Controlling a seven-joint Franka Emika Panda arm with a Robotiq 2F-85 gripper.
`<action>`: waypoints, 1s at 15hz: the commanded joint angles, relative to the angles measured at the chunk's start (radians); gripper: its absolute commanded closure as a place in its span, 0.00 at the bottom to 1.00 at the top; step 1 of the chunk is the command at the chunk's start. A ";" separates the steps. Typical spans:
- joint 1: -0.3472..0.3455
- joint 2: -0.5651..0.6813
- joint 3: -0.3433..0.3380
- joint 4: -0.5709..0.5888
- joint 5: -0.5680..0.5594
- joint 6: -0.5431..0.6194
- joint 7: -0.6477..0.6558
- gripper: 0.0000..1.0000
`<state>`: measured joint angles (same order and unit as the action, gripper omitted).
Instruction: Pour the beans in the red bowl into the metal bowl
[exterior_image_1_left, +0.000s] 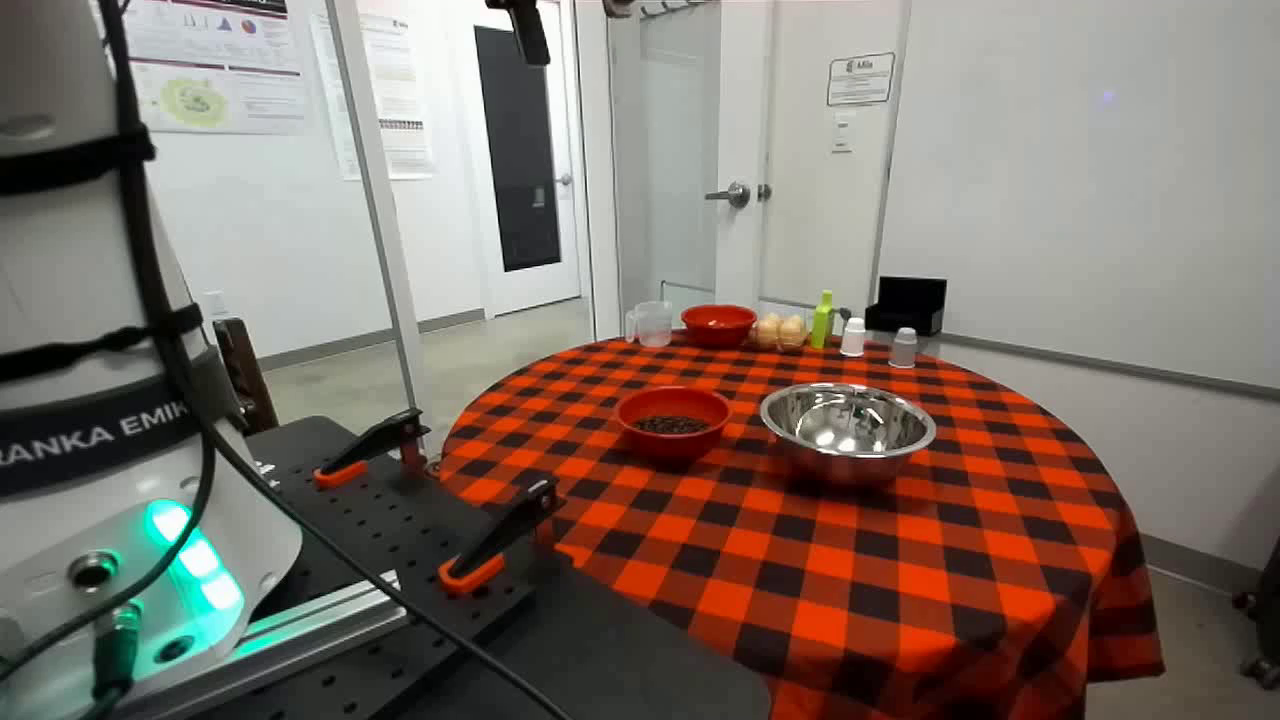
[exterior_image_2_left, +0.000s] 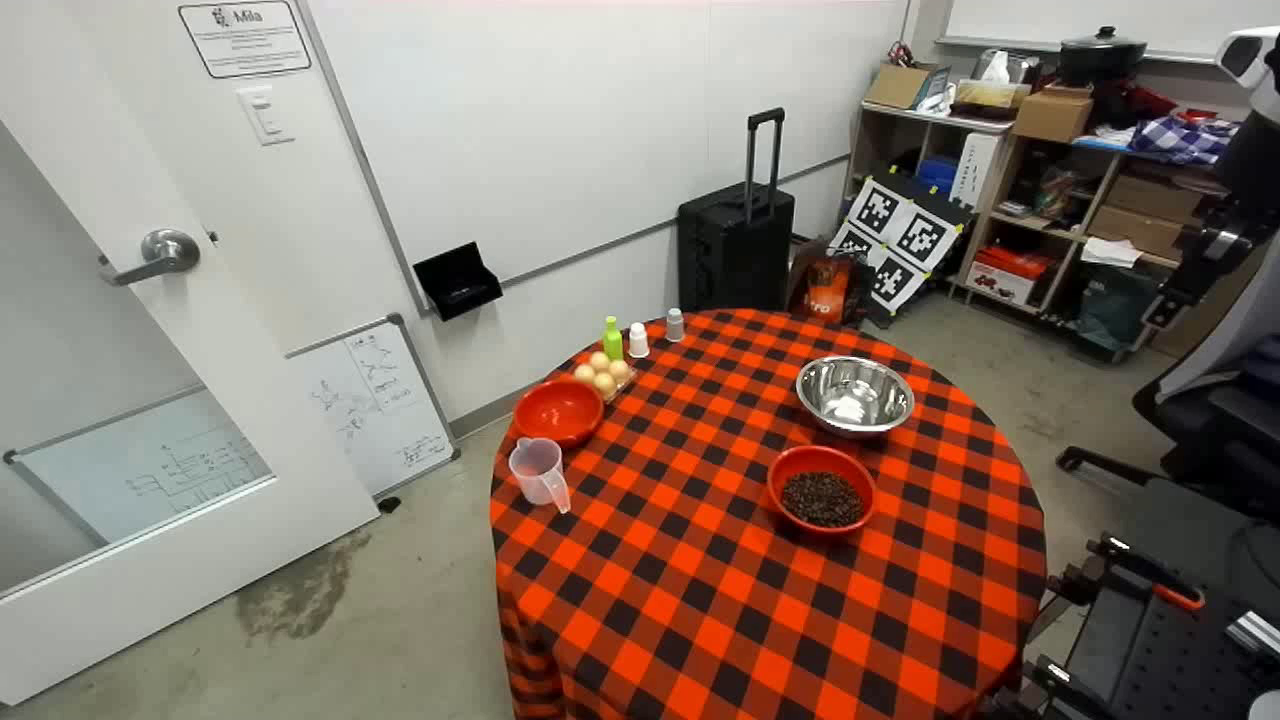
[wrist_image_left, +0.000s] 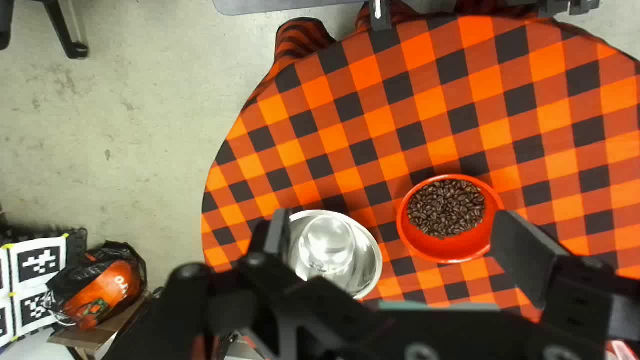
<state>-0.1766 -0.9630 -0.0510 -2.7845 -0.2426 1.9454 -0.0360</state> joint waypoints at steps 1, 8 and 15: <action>0.011 0.001 -0.009 0.000 -0.008 -0.006 0.008 0.00; 0.122 0.177 0.077 0.055 -0.035 0.037 -0.045 0.00; 0.196 0.490 0.201 0.098 -0.148 0.247 -0.001 0.00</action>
<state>0.0197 -0.6273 0.1235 -2.7415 -0.3238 2.1137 -0.0657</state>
